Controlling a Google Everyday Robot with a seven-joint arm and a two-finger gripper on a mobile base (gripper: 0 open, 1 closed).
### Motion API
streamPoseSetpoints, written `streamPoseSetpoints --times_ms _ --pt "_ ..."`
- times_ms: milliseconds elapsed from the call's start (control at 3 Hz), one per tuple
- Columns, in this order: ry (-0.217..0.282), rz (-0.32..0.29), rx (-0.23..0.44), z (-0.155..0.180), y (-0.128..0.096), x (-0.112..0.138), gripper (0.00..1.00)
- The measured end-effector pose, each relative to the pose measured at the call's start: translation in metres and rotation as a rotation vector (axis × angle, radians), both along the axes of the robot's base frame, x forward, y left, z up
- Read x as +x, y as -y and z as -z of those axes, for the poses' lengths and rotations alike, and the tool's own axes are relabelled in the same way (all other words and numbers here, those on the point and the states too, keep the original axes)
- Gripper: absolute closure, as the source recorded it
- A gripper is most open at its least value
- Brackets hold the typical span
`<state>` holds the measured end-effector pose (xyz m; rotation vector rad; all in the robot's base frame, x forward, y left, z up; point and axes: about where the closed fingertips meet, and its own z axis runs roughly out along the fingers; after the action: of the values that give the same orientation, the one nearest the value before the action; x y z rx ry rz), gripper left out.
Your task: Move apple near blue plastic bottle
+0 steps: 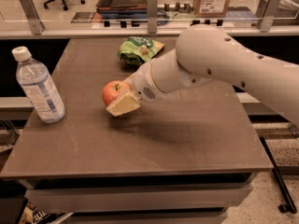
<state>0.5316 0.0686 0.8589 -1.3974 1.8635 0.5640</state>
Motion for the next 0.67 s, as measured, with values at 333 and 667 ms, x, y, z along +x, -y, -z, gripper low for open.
streamPoseSetpoints --times_ms 333,667 --pt "0.005 -0.036 0.035 0.010 -0.027 -0.009 1.00" --pt "-0.001 -0.078 0.082 0.023 -0.047 -0.019 1.00"
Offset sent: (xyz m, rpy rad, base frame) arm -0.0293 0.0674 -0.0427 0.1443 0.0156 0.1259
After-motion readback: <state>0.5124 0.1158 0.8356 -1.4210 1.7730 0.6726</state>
